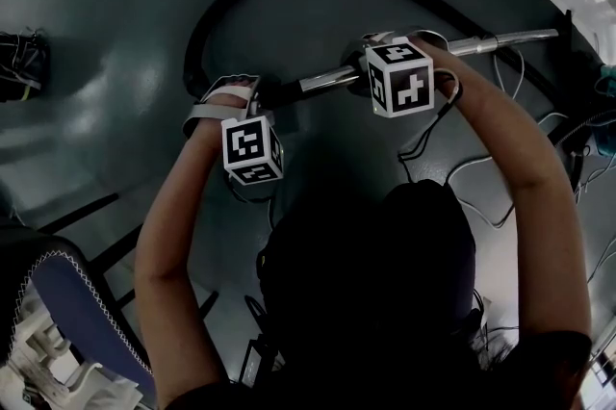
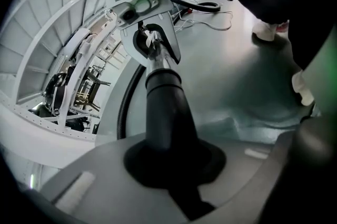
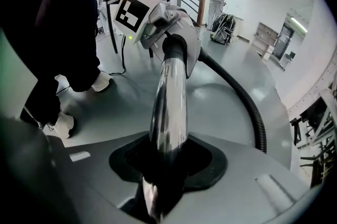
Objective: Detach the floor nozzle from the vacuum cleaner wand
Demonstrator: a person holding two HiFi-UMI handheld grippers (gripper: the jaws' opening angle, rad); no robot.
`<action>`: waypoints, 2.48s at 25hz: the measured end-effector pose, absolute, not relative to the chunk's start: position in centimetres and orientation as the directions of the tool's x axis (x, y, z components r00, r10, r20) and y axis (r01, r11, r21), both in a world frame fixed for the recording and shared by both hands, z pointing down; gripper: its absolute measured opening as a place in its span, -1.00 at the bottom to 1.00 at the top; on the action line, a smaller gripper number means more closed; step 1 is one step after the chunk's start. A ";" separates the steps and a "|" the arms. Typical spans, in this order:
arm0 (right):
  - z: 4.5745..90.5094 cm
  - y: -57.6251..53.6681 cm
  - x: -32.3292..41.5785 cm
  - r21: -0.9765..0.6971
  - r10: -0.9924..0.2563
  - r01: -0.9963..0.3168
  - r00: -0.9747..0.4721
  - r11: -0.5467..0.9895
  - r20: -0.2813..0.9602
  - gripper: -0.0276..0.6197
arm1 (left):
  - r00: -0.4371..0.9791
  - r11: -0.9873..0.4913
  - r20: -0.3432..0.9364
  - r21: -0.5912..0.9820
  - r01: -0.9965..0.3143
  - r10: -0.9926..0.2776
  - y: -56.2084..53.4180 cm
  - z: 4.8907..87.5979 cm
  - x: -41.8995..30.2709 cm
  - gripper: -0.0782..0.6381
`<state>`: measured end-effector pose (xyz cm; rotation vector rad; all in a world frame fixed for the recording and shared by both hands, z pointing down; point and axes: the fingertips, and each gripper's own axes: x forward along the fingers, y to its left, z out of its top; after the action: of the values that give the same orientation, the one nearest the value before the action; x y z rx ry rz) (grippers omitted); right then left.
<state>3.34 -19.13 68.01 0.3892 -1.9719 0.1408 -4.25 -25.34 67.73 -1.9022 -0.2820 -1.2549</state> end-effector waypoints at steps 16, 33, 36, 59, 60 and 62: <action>69.3 -20.0 1.8 0.199 -0.301 -0.310 -0.326 0.930 0.896 -0.62 | 0.486 -0.648 0.838 -0.516 0.560 -0.247 -24.7 68.2 -4.3 -0.70; 67.7 -19.6 2.3 0.136 -0.277 -0.352 -0.389 0.926 0.879 -0.56 | 0.497 -0.676 0.849 -0.475 0.563 -0.181 -24.6 67.1 -4.5 -0.70; 67.7 -18.4 1.7 -0.054 -0.136 -0.374 -0.461 0.926 0.877 -0.55 | 0.540 -0.623 0.812 -0.545 0.562 -0.223 -24.7 67.2 -4.6 -0.70; 66.4 -20.4 4.7 0.195 -0.358 -0.402 -0.384 0.895 0.851 -0.54 | 0.482 -0.681 0.870 -0.416 0.602 -0.104 -26.6 66.1 -4.6 -0.70; 66.3 -20.5 4.6 0.198 -0.361 -0.403 -0.385 0.894 0.850 -0.54 | 0.485 -0.680 0.869 -0.417 0.603 -0.103 -26.7 66.1 -4.7 -0.70; 66.3 -20.6 4.5 0.209 -0.370 -0.403 -0.381 0.891 0.847 -0.54 | 0.477 -0.684 0.875 -0.399 0.611 -0.085 -26.8 66.1 -4.9 -0.70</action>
<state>4.45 -20.61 66.26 0.5612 -2.0043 0.0387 -4.88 -26.80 66.11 -2.0113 -0.4346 -1.2451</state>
